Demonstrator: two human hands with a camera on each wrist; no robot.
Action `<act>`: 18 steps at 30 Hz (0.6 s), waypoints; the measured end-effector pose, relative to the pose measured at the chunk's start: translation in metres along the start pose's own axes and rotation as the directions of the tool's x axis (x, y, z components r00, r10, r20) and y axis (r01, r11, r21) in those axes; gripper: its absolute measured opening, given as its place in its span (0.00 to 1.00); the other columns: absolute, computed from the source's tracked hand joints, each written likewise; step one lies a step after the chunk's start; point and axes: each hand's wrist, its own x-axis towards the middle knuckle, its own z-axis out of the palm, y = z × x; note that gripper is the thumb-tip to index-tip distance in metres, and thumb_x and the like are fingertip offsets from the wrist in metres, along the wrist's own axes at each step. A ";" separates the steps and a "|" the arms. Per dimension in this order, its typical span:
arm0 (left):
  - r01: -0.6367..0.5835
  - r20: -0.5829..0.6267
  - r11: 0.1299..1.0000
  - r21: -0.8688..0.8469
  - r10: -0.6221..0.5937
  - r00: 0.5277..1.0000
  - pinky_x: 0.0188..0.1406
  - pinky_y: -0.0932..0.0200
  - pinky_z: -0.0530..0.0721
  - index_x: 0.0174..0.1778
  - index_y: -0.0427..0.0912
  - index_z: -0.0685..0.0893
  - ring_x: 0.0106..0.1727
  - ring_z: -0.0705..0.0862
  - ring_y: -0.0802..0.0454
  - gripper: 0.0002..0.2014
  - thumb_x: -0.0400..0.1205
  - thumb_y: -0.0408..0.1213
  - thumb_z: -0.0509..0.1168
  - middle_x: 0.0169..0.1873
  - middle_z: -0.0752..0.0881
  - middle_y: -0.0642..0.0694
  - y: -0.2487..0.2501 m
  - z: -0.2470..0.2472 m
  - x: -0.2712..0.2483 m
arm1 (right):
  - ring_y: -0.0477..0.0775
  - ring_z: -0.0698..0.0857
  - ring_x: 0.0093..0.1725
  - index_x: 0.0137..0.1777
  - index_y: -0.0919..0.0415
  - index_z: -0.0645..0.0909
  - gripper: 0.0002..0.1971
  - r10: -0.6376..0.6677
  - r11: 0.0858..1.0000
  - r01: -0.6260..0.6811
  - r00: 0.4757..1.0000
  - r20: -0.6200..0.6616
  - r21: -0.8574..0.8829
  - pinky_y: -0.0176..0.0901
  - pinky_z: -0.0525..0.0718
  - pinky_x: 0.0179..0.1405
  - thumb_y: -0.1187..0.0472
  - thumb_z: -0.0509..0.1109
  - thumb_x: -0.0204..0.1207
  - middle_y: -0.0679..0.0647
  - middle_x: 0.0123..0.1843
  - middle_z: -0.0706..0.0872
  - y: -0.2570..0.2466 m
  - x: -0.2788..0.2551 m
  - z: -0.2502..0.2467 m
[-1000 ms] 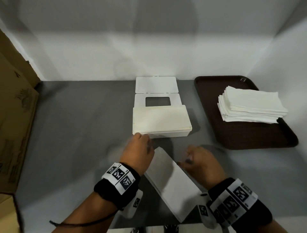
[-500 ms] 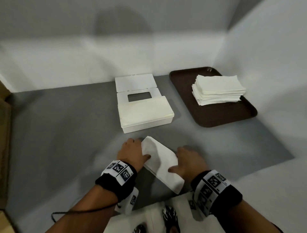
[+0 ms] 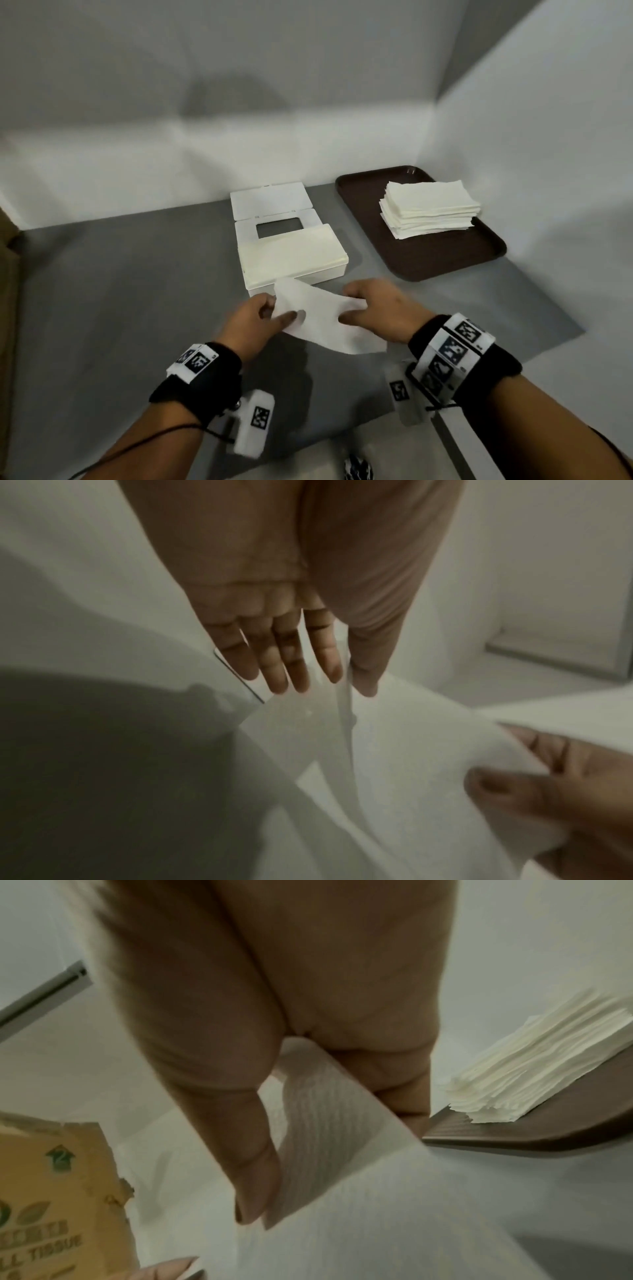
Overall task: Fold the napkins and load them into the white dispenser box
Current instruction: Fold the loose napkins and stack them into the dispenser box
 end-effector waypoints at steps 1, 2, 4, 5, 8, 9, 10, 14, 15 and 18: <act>0.000 -0.011 0.997 -0.078 -0.001 1.000 0.35 0.60 0.74 0.44 0.36 0.79 0.34 0.76 0.52 0.17 0.76 0.47 0.73 0.34 0.80 0.45 0.003 -0.003 0.001 | 0.46 0.83 0.39 0.38 0.51 0.83 0.04 -0.011 1.000 0.011 1.000 0.015 0.012 0.40 0.79 0.39 0.57 0.76 0.71 0.46 0.37 0.85 0.001 0.005 -0.006; -0.006 -0.029 0.988 -0.153 0.002 1.000 0.35 0.62 0.74 0.44 0.36 0.78 0.34 0.76 0.53 0.15 0.76 0.44 0.73 0.35 0.79 0.45 0.004 -0.005 0.001 | 0.48 0.86 0.42 0.42 0.53 0.86 0.03 -0.019 0.999 0.018 0.999 0.032 0.032 0.45 0.83 0.44 0.57 0.77 0.71 0.48 0.41 0.88 0.003 0.009 -0.010; -0.007 -0.109 0.962 -0.274 -0.023 0.994 0.40 0.66 0.76 0.48 0.40 0.76 0.41 0.79 0.54 0.14 0.75 0.39 0.75 0.41 0.80 0.47 0.009 -0.010 0.005 | 0.52 0.88 0.47 0.46 0.56 0.88 0.07 -0.056 0.996 0.051 0.996 0.070 0.069 0.52 0.85 0.52 0.58 0.78 0.70 0.52 0.45 0.90 0.006 0.024 -0.021; -0.006 -0.142 0.956 -0.294 -0.037 0.989 0.46 0.66 0.77 0.54 0.42 0.75 0.49 0.81 0.54 0.19 0.74 0.39 0.76 0.48 0.81 0.49 0.009 -0.013 0.009 | 0.53 0.88 0.48 0.46 0.56 0.88 0.06 -0.074 0.995 0.066 0.993 0.095 0.081 0.53 0.85 0.54 0.58 0.78 0.70 0.51 0.45 0.90 0.007 0.030 -0.026; -0.004 -0.114 0.957 -0.291 -0.031 0.993 0.60 0.61 0.76 0.71 0.47 0.68 0.64 0.79 0.53 0.37 0.70 0.42 0.78 0.62 0.77 0.52 0.008 -0.023 0.027 | 0.50 0.87 0.46 0.42 0.51 0.87 0.03 -0.153 0.987 0.139 0.969 0.192 0.084 0.51 0.85 0.51 0.57 0.78 0.71 0.45 0.41 0.88 0.004 0.054 -0.042; 0.002 -0.076 0.946 -0.323 -0.028 0.997 0.63 0.59 0.77 0.73 0.47 0.66 0.66 0.78 0.52 0.41 0.66 0.46 0.80 0.64 0.78 0.52 0.008 -0.026 0.034 | 0.45 0.86 0.44 0.41 0.48 0.86 0.03 -0.181 0.983 0.166 0.959 0.220 0.082 0.47 0.84 0.49 0.57 0.78 0.71 0.41 0.39 0.87 0.003 0.064 -0.049; 0.014 -0.032 0.927 -0.375 -0.028 0.999 0.66 0.57 0.78 0.72 0.48 0.66 0.67 0.79 0.51 0.47 0.60 0.52 0.82 0.64 0.79 0.50 0.008 -0.029 0.040 | 0.42 0.85 0.43 0.39 0.46 0.86 0.05 -0.209 0.977 0.194 0.949 0.235 0.083 0.43 0.83 0.48 0.58 0.78 0.71 0.39 0.38 0.86 0.001 0.071 -0.054; 0.073 -0.020 0.863 -0.499 -0.096 0.995 0.63 0.61 0.76 0.72 0.46 0.69 0.63 0.81 0.58 0.59 0.46 0.69 0.79 0.64 0.81 0.48 0.015 -0.030 0.061 | 0.41 0.86 0.46 0.43 0.50 0.88 0.04 -0.304 0.950 0.273 0.917 0.258 0.149 0.40 0.83 0.51 0.60 0.79 0.71 0.44 0.43 0.89 -0.005 0.107 -0.078; 0.084 -0.015 0.866 -0.493 -0.105 0.994 0.60 0.62 0.76 0.71 0.46 0.72 0.61 0.81 0.61 0.55 0.49 0.69 0.77 0.63 0.82 0.51 0.018 -0.028 0.063 | 0.43 0.87 0.48 0.45 0.52 0.89 0.05 -0.319 0.944 0.282 0.911 0.259 0.170 0.41 0.83 0.53 0.60 0.79 0.71 0.46 0.45 0.90 -0.006 0.113 -0.082; 0.072 -0.038 0.815 -0.575 -0.115 0.993 0.55 0.59 0.77 0.55 0.49 0.84 0.56 0.83 0.58 0.40 0.51 0.67 0.77 0.53 0.87 0.56 0.026 -0.021 0.074 | 0.43 0.87 0.45 0.45 0.51 0.88 0.06 -0.385 0.913 0.311 0.871 0.304 0.263 0.39 0.84 0.51 0.62 0.80 0.70 0.46 0.43 0.90 -0.007 0.135 -0.096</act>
